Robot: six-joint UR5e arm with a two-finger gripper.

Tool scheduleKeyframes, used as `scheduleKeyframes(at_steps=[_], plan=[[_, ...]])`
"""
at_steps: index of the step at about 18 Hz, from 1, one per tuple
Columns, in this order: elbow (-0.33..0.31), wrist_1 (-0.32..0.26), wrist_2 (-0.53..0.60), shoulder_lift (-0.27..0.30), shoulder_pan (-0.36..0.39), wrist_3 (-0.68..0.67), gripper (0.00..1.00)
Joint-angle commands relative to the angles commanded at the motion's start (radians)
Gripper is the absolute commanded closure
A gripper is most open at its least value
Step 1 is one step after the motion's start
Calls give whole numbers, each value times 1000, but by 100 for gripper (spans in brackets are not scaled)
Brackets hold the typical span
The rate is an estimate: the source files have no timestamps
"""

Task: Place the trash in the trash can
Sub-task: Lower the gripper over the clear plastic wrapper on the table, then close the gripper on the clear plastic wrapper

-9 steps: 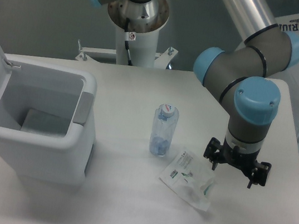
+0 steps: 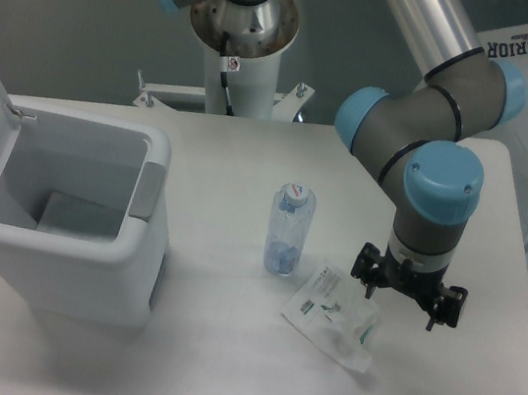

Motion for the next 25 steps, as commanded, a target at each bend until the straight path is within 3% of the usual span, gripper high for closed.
scheduleKeyframes(at_steps=[4,7,11,21,25], plan=[[-60,121,-2,-11,-2,-26,0],[-68,146,-3,-29,-6,-107,0],[-68,146,-6,-37,-32,-140,0],[-81,112,-75,12,-83,-515,0],[-86,112,-55,3,-84,-551,0]])
